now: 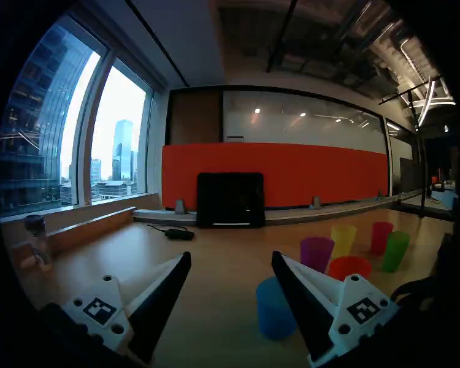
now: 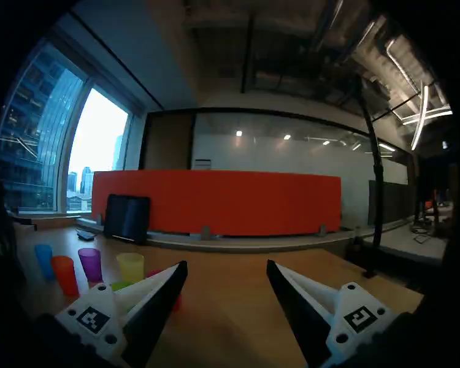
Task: Pour water
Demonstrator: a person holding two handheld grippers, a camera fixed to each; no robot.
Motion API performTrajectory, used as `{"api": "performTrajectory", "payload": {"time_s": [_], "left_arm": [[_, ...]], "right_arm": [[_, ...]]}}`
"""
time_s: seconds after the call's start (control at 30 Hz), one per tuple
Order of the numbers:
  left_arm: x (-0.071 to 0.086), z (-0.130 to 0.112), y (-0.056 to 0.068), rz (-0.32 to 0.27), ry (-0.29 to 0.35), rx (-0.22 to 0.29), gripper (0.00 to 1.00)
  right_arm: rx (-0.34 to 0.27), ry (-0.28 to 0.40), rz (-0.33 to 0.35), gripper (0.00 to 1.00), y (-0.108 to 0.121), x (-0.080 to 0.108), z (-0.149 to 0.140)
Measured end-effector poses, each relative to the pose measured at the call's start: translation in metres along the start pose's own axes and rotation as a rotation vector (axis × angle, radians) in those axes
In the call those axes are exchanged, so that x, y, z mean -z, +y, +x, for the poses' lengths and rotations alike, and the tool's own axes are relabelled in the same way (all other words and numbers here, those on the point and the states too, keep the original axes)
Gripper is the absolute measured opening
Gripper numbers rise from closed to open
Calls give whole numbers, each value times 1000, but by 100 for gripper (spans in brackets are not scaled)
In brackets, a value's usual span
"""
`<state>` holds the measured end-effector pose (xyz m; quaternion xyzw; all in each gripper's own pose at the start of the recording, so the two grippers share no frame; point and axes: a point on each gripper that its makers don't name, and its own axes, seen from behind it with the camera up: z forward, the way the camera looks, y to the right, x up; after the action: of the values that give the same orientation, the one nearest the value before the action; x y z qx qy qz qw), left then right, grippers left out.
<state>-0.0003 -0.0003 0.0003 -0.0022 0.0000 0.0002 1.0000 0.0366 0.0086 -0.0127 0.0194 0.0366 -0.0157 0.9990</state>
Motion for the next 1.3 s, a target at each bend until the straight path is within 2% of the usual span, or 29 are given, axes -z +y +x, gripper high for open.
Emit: {"api": "performTrajectory", "payload": {"time_s": [0.37,0.7,1.3], "left_arm": [[0,0,0,0,0,0,98],[0,0,0,0,0,0,98],[0,0,0,0,0,0,98]], "right_arm": [[-19,-21,-18,100,-8,-3,-14],[-52,-47,-53,100,-1,-7,-24],[-25,-73,-64,100,-5,-13,-37]]}}
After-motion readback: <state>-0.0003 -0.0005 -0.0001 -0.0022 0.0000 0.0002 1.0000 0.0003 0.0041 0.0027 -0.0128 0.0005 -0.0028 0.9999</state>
